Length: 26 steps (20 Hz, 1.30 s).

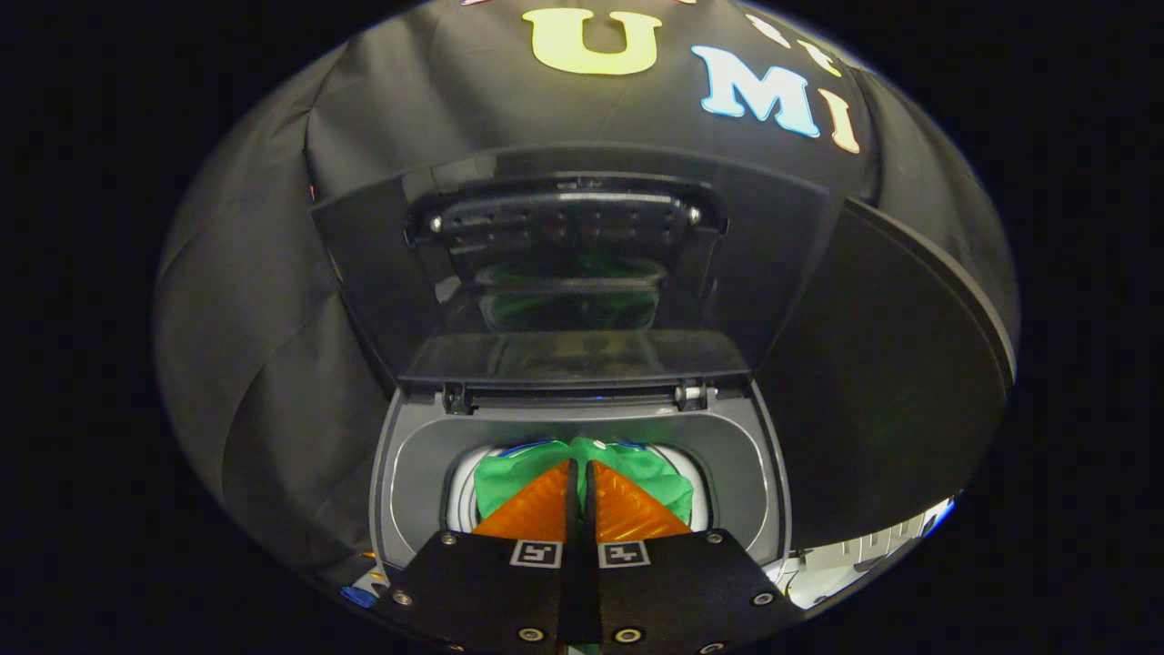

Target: Put the clothes into the washing machine and then close the washing machine lid.

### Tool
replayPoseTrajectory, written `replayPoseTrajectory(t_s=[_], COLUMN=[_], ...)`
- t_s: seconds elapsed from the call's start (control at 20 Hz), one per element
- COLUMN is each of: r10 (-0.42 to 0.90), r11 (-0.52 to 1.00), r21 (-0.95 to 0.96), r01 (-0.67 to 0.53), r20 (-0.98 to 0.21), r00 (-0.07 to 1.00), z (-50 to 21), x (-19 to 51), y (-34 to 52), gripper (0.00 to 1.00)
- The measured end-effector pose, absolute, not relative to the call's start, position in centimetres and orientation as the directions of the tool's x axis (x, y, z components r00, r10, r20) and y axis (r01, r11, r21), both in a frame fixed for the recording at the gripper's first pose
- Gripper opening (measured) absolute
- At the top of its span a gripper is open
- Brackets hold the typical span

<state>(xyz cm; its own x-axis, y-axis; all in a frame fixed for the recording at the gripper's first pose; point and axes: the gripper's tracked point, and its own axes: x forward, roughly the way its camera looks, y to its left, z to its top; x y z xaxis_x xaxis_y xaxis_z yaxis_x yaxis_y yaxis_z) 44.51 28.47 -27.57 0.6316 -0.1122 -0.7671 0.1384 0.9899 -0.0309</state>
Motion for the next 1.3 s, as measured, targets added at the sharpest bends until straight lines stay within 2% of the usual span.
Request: replayPoseTrajectory(t_s=[0.4, 0.85, 1.0, 1.1, 1.3], r10=[-0.097, -0.114, -0.062, -0.084, -0.038], r11=[0.991, 0.988, 0.995, 0.995, 0.998], r21=[-0.031, -0.042, -0.014, -0.045, -0.003], r01=[0.130, 0.151, 0.097, 0.091, 0.070], r20=[-0.840, -0.858, -0.858, -0.869, -0.858], r00=[0.534, 0.501, 0.510, 0.488, 0.512], z=[-33.0, -34.9, -35.6, -35.9, -34.9], x=[44.0, 43.8, 44.2, 43.6, 43.8], y=[28.0, 27.2, 28.4, 28.0, 29.2], gripper=[0.01, 0.01, 0.58, 0.96, 0.96])
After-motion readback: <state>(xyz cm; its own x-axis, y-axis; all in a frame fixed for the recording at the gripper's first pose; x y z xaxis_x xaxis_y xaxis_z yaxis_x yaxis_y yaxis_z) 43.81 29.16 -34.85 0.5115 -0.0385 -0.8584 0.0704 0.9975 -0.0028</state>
